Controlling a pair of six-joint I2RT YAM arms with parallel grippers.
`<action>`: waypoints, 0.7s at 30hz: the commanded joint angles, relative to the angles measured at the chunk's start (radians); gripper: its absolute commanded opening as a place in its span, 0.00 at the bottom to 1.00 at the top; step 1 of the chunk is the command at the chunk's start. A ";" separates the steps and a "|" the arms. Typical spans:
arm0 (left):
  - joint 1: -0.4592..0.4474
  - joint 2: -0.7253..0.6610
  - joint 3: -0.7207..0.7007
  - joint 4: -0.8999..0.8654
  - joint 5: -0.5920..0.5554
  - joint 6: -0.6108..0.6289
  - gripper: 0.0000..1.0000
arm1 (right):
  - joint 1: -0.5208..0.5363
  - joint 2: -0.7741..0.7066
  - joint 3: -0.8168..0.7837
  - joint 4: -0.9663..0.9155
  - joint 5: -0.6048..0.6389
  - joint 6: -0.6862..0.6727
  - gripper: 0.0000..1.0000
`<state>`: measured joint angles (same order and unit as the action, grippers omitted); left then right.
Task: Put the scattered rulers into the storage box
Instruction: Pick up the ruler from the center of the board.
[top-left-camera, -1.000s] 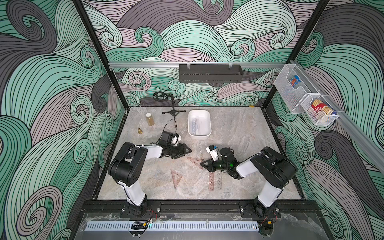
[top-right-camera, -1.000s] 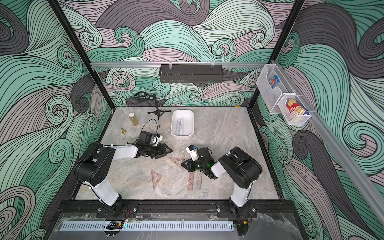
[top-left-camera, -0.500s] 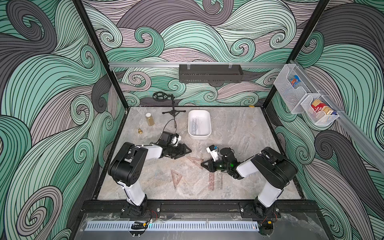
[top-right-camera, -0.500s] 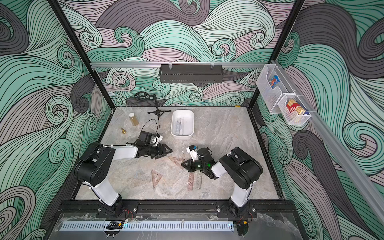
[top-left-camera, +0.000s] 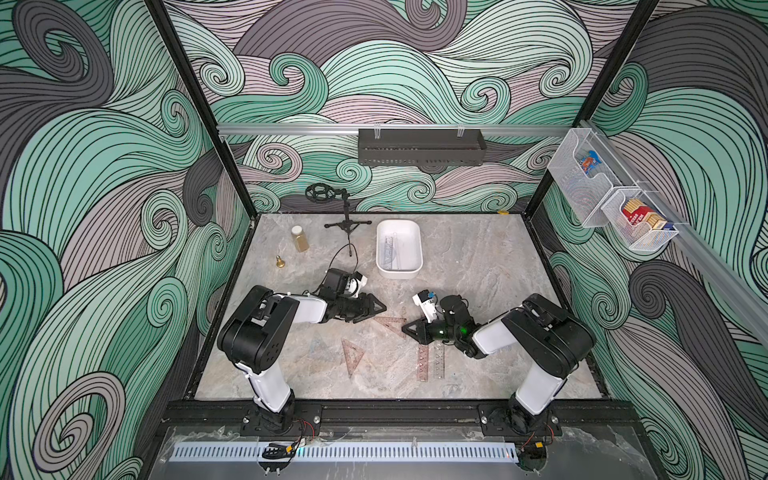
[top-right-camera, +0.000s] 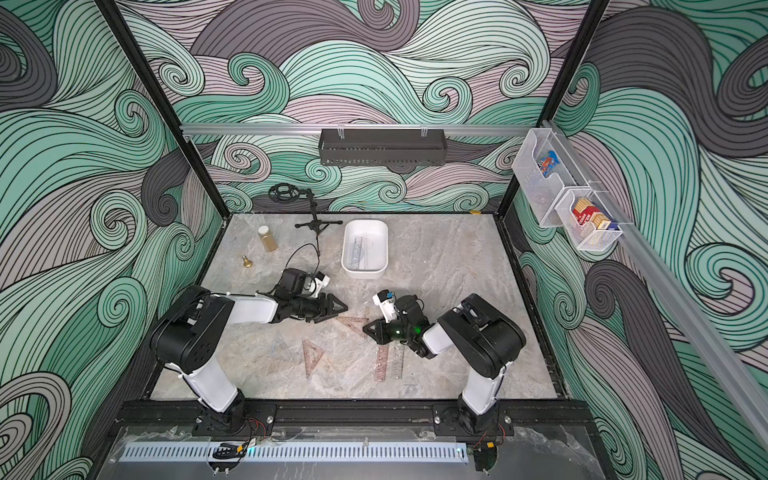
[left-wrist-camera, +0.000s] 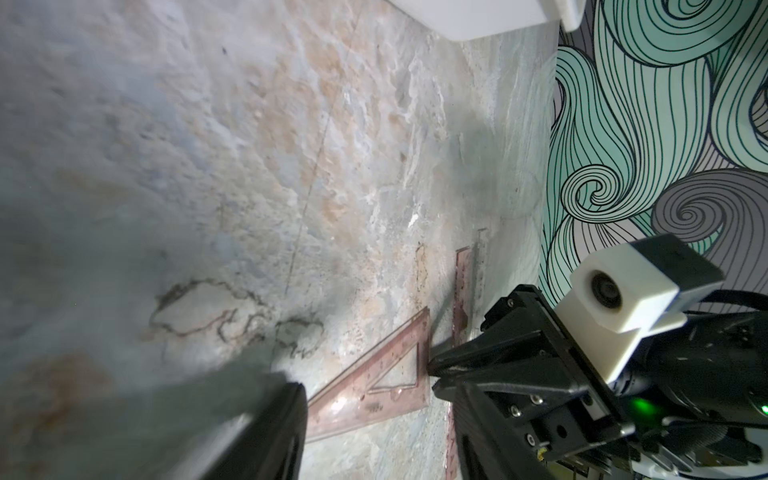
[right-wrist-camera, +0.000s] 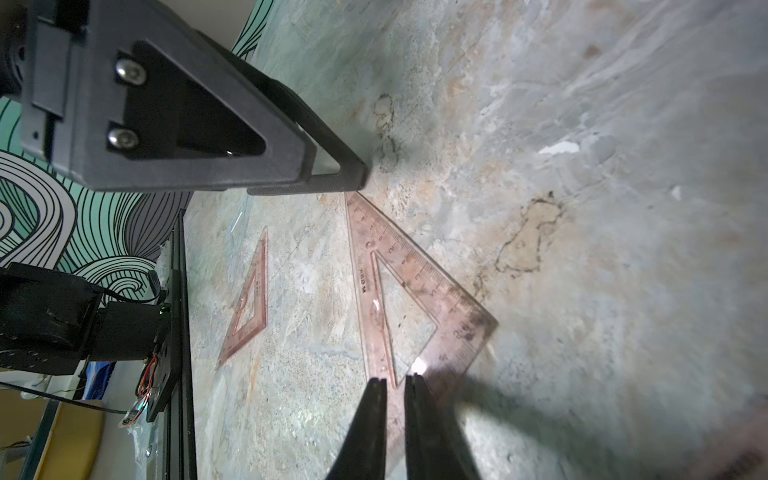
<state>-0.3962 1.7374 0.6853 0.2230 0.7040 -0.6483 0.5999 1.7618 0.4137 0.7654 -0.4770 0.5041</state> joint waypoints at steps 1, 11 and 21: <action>-0.007 0.028 -0.056 -0.166 -0.065 -0.007 0.60 | -0.004 0.042 -0.014 -0.110 0.020 -0.009 0.15; 0.048 -0.075 0.053 -0.341 -0.146 0.068 0.69 | -0.005 0.041 -0.027 -0.110 0.020 -0.011 0.15; 0.033 -0.044 -0.026 -0.255 -0.109 0.030 0.70 | -0.004 0.040 -0.039 -0.110 0.020 -0.013 0.14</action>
<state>-0.3515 1.6611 0.7078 0.0410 0.6357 -0.6144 0.5995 1.7691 0.4099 0.7818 -0.4831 0.5041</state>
